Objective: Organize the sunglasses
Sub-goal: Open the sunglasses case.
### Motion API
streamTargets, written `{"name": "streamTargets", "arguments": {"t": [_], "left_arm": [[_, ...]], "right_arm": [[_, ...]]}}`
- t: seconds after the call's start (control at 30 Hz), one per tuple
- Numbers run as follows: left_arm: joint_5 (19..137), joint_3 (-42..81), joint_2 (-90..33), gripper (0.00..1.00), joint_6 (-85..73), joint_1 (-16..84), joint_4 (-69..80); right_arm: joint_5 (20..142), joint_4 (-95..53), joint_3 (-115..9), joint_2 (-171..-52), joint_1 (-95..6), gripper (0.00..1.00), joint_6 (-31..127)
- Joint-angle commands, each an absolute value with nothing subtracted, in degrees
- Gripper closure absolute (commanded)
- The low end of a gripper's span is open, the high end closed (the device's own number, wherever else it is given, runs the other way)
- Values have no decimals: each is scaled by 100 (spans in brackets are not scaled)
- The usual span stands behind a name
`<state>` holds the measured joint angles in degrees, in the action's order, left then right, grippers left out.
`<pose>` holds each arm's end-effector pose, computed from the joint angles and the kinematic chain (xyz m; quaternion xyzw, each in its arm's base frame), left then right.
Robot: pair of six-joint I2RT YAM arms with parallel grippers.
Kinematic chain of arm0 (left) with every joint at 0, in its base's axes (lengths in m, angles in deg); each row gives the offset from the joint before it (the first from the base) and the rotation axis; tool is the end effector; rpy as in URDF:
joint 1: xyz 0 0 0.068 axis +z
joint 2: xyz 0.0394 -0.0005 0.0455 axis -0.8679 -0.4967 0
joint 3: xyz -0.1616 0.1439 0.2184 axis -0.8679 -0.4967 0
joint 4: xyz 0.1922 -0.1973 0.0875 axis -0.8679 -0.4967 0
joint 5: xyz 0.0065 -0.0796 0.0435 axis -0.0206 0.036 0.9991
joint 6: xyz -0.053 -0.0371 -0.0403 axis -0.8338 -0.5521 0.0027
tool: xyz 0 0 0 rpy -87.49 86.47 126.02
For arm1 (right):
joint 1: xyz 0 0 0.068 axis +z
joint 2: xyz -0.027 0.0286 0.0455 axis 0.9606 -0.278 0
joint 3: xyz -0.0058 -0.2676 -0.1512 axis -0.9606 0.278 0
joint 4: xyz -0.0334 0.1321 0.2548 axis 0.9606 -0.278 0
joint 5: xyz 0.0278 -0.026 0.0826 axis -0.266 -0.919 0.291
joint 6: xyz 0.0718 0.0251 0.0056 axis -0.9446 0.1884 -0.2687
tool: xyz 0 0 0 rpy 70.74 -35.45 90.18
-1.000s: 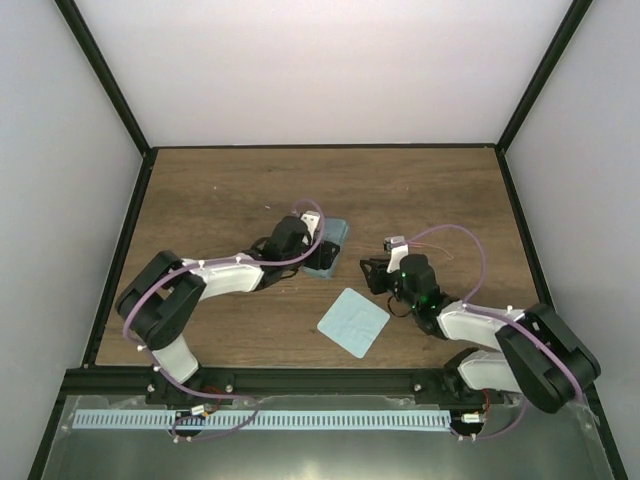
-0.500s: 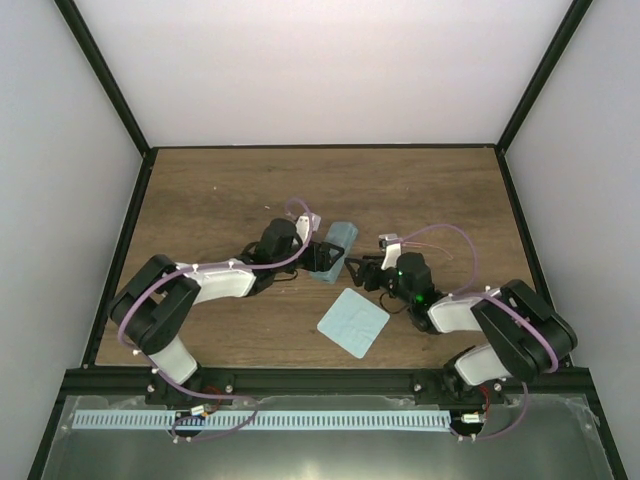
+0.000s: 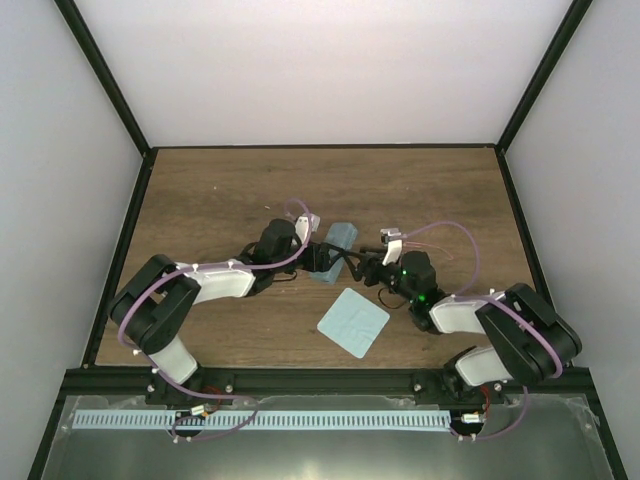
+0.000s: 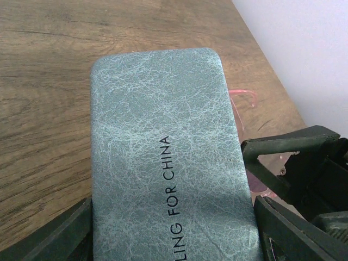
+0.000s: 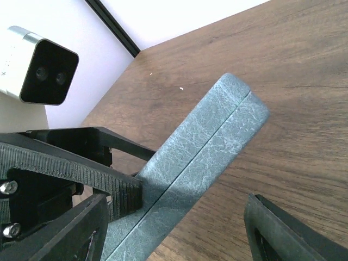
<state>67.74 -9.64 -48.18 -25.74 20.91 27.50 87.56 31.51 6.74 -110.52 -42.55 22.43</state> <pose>0.2823 -0.2575 0.1695 0.1393 0.8383 -0.4076 0.3343 0.2270 0.1561 0.1575 -0.0696 0.7756 0.4065 0.4778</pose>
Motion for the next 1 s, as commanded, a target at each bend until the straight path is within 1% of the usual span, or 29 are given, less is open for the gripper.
{"name": "streamTargets", "arguments": {"t": [0.0,0.47,0.83,0.97], "left_arm": [[6614,-1031,-4612,31,-2674,2075,3201],[6610,-1278,-4208,31,-2759,2080,3287],[6392,-1440,-3903,31,-2849,2080,3416],[6568,-1420,-3998,31,-2788,2075,3366]], "right_arm": [[8729,3251,645,-11094,-4283,29,2349],[8828,3425,217,-12158,-4283,29,2306],[8870,3510,-2,-12652,-4283,29,2321],[9018,3631,70,-12544,-4283,29,2243]]}}
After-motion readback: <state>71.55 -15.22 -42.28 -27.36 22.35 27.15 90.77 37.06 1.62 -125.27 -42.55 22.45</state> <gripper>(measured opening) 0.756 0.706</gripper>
